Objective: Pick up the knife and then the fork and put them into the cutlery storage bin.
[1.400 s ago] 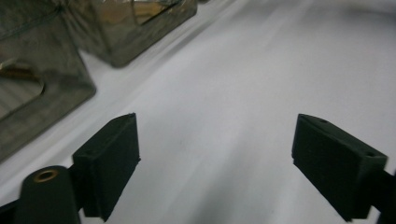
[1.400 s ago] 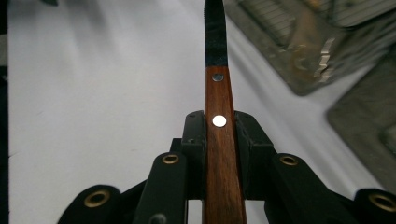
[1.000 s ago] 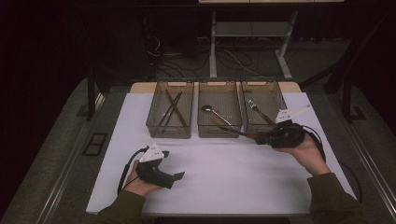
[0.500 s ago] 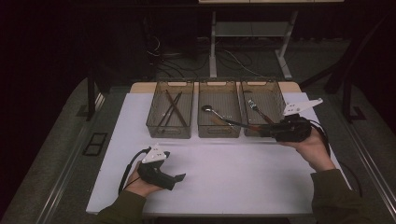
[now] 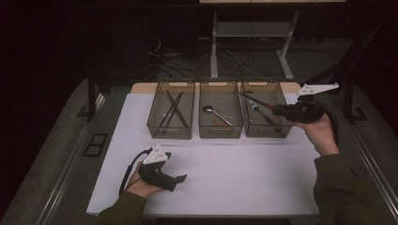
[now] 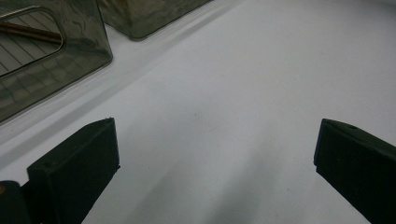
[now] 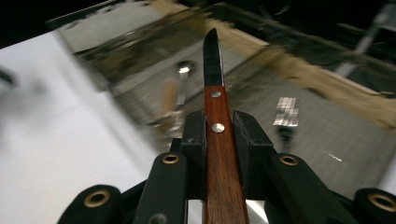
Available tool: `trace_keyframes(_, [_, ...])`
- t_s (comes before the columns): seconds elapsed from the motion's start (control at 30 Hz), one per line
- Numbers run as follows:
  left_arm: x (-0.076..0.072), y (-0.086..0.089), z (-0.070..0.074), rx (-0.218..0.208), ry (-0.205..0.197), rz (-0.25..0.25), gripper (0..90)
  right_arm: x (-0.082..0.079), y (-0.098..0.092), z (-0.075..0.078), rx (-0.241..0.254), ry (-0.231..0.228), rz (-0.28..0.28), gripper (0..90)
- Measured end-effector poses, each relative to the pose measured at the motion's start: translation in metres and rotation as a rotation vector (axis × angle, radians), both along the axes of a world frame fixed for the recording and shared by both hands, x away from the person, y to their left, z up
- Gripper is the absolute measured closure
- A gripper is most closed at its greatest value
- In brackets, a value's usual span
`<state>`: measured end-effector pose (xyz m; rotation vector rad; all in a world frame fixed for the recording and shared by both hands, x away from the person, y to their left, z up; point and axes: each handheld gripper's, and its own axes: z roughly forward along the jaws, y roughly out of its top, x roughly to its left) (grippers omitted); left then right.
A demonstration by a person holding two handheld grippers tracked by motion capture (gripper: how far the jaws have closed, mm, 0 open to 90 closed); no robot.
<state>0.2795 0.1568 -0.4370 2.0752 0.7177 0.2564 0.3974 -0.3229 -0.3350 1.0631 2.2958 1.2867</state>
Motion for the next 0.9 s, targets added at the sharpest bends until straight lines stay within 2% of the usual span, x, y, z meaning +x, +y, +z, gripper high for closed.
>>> trace_keyframes(0.1, [0.0, -0.001, -0.001, 0.001, 0.004, -0.004, 0.0, 0.009, -0.008, -0.005, -0.017, -0.007, -0.075, 75.4])
trace_keyframes(0.23, [0.0, -0.003, -0.002, 0.005, 0.006, -0.01, 0.0, 0.024, -0.013, -0.021, -0.057, 0.033, -0.19, 75.3])
trace_keyframes(0.3, [0.0, -0.003, -0.002, 0.012, 0.005, -0.02, 0.0, 0.031, -0.011, -0.029, -0.074, 0.059, -0.211, 75.3])
trace_keyframes(0.43, [0.001, -0.003, -0.002, 0.014, 0.006, -0.025, 0.0, 0.041, -0.003, -0.042, -0.096, 0.083, -0.221, 75.1])
trace_keyframes(0.53, [0.0, -0.004, -0.003, 0.013, 0.013, -0.029, 0.0, 0.046, 0.001, -0.05, -0.089, 0.097, -0.238, 74.3])
trace_keyframes(0.73, [0.0, -0.005, -0.003, 0.013, 0.015, -0.044, 0.0, 0.043, 0.003, -0.048, -0.048, 0.086, -0.233, 55.4])
trace_keyframes(0.9, [0.0, -0.004, -0.003, 0.005, 0.013, -0.041, 0.0, 0.031, 0.003, -0.043, -0.026, 0.09, -0.207, 41.5])
